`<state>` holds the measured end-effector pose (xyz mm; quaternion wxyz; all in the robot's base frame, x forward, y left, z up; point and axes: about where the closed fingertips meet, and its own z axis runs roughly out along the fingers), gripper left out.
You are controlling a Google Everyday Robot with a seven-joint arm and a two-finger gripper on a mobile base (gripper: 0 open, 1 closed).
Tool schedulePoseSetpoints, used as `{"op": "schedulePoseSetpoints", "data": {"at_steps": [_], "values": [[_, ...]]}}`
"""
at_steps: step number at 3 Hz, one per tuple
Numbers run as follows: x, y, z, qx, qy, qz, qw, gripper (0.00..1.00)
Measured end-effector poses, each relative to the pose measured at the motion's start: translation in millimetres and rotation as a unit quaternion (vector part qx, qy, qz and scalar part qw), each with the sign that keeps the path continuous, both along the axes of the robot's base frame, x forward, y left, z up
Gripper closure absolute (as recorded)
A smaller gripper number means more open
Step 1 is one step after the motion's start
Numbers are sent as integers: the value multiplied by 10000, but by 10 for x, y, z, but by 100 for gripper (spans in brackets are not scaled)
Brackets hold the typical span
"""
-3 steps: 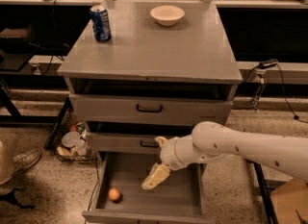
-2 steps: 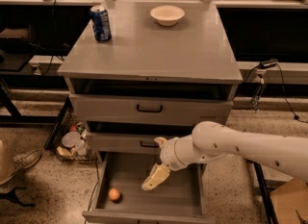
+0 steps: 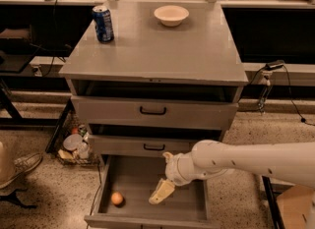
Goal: Pick orange from bottom drawer and place on counter
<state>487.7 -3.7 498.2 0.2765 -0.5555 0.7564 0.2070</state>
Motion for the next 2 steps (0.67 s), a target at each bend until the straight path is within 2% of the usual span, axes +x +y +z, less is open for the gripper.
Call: {"op": "schedulePoseSetpoints", "data": {"at_steps": [1,2], "values": [[7,13,-569,-289,37,-16,9996,0],[92,167,-1146,-570,-116,102,9983,0]]}}
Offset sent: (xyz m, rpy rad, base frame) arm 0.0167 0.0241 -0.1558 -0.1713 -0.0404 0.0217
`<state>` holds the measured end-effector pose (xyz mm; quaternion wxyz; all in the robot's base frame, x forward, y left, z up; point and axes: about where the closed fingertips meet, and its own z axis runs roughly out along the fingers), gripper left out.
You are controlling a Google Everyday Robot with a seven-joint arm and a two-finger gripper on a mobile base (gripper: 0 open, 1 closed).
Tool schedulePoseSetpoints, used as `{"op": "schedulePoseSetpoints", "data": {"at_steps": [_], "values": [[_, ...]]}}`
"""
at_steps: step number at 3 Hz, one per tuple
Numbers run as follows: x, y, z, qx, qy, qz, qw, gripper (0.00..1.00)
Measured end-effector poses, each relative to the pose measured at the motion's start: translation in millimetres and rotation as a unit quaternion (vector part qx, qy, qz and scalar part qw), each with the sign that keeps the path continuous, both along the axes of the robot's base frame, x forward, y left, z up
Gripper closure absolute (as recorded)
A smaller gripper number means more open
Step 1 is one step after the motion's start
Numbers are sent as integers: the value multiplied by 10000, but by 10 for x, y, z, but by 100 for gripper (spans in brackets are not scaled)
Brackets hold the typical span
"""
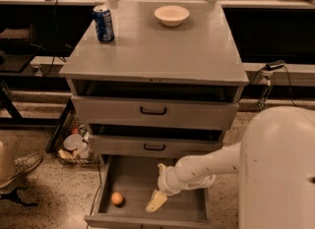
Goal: Pick orange from bottom drawer and place on counter
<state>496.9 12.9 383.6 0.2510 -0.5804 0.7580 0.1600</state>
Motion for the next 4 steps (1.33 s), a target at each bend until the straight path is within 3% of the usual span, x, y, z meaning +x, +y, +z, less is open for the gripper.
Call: {"op": "schedulePoseSetpoints", "data": {"at_steps": [1,2,4], "values": [[108,167,-378,69,-119,110,9998,0],[332,395,-807,508,-114,172,9985,0],[408,468,-995,650,-256,165,9974,0]]}}
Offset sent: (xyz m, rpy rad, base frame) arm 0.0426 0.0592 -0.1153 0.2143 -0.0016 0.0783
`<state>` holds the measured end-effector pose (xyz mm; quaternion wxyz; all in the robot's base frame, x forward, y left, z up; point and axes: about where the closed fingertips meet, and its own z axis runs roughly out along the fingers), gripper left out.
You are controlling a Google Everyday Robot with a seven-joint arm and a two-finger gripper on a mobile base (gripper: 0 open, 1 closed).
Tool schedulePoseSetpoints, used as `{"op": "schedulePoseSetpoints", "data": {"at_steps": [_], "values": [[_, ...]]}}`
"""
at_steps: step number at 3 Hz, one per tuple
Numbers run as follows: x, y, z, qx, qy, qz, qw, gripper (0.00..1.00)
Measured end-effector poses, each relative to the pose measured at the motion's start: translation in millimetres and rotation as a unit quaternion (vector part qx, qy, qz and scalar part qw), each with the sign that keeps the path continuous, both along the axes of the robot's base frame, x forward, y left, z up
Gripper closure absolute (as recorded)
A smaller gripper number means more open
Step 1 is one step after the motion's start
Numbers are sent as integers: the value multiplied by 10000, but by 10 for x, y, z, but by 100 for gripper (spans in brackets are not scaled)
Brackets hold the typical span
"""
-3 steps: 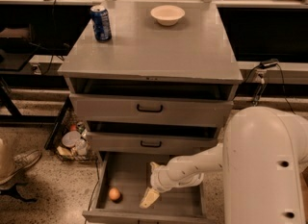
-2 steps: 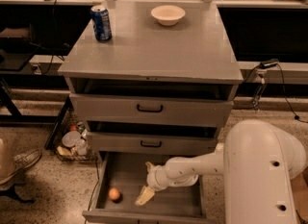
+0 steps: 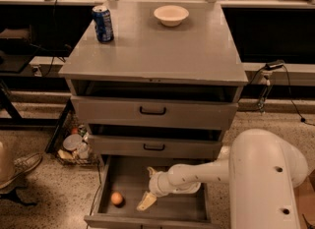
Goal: Pick orange from bottom drawer and place on counter
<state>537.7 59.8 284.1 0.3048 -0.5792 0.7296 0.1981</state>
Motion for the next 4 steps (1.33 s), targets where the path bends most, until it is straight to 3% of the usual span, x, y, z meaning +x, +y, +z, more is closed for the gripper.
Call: {"op": "schedulePoseSetpoints", "data": {"at_steps": [2,4], "values": [[281,227,-490,586,-353,143,9976,0],[462,598,-792,967,-456,522,9929,0]]}}
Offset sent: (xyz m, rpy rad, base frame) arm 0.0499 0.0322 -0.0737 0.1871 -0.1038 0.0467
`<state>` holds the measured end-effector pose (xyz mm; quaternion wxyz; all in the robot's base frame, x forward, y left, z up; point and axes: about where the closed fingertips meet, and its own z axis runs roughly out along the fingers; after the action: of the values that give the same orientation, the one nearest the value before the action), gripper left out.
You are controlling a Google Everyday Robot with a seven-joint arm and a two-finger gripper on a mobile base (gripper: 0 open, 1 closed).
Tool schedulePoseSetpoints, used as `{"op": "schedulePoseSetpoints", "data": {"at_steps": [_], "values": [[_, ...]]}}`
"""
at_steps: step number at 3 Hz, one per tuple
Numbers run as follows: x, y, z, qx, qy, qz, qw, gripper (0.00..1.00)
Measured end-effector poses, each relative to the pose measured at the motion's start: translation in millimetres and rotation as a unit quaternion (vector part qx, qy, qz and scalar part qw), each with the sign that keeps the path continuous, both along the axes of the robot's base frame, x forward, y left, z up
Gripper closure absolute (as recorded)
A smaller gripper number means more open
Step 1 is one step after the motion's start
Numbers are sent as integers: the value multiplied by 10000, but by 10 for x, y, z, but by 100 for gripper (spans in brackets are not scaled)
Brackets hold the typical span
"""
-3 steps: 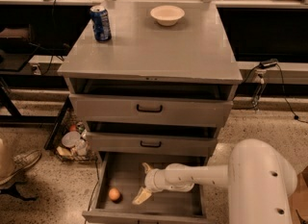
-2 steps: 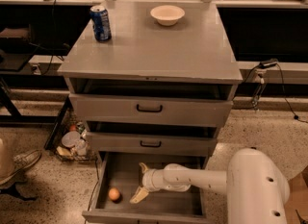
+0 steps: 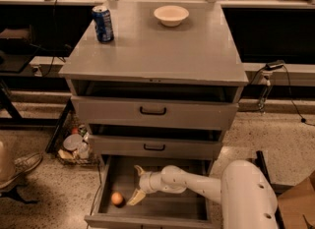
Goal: Pick orange from bottom drawer and place on counter
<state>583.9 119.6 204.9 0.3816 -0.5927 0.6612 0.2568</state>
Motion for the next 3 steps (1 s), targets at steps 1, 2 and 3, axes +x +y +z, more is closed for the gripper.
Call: {"op": "schedulePoseSetpoints", "data": {"at_steps": [1,2,3], "values": [[39,204,-184,216,51,260,9994,0],[66,358,-337,383,103,417,9983,0],[50,508,-457,437,137,564,9974,0]]}}
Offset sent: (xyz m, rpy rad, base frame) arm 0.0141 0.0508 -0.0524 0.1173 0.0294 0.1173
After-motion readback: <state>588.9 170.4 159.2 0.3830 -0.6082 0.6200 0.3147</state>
